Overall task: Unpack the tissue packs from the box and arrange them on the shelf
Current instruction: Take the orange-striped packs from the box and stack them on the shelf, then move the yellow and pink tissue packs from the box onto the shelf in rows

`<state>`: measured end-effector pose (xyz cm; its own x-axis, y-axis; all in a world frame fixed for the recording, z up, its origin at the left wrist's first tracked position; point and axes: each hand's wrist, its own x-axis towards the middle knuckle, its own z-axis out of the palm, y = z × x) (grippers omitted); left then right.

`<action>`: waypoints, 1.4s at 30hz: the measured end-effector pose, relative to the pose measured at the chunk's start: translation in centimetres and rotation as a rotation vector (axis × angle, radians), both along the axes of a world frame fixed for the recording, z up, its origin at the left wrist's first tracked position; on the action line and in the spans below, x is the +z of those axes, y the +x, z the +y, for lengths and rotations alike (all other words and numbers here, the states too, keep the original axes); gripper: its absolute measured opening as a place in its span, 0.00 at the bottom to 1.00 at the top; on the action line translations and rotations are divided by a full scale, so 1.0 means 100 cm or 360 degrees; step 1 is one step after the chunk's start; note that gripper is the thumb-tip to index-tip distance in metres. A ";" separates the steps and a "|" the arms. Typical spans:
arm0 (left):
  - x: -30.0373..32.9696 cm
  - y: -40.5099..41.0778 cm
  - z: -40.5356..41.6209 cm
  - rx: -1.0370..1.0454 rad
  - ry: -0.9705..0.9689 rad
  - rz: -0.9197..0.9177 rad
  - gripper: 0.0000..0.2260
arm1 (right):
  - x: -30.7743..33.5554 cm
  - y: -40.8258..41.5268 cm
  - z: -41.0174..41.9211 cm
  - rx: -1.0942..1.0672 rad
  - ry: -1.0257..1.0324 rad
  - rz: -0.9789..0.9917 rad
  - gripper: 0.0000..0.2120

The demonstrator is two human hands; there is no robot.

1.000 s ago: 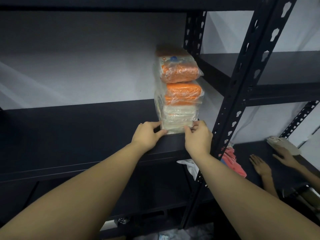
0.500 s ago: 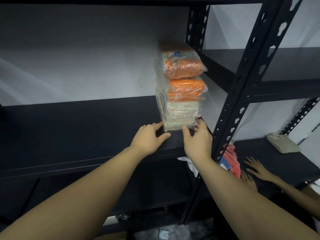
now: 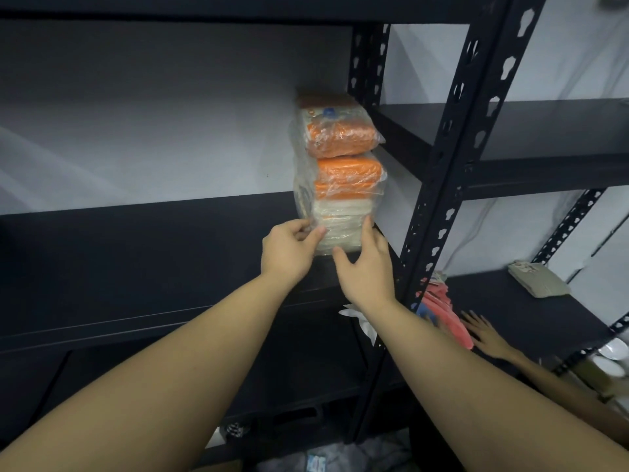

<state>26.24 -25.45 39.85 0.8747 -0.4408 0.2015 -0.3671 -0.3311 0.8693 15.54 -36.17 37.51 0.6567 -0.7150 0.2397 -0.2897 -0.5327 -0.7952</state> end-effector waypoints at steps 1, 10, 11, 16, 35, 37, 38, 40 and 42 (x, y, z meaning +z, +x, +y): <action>0.001 0.001 -0.001 0.0011 0.0002 -0.0004 0.22 | 0.002 0.002 -0.003 0.0006 -0.0013 0.0043 0.42; 0.002 0.004 -0.003 0.0038 0.0071 -0.0090 0.20 | 0.006 0.007 -0.011 0.0055 -0.0040 0.0136 0.44; 0.002 0.003 -0.002 0.0027 0.0076 -0.0091 0.21 | 0.007 0.004 -0.010 0.0067 -0.0048 0.0142 0.45; -0.002 -0.010 0.022 -0.0079 0.0155 -0.0119 0.23 | -0.001 -0.019 0.005 0.0080 -0.0044 0.0169 0.46; -0.164 -0.062 0.296 -0.0258 0.0756 -0.0525 0.25 | -0.142 -0.065 0.191 0.0634 -0.0262 0.0285 0.27; -0.194 -0.060 0.336 -0.0229 0.0797 -0.0384 0.25 | -0.168 -0.063 0.220 0.0686 -0.0225 0.0380 0.27; -0.208 -0.060 0.355 -0.0223 0.0828 -0.0305 0.25 | -0.182 -0.062 0.234 0.0704 -0.0210 0.0435 0.27; -0.239 -0.058 0.393 -0.0220 0.0904 -0.0173 0.25 | -0.213 -0.061 0.263 0.0728 -0.0155 0.0558 0.28; -0.274 -0.056 0.427 -0.0229 0.0970 -0.0045 0.25 | -0.245 -0.062 0.291 0.0735 -0.0066 0.0679 0.29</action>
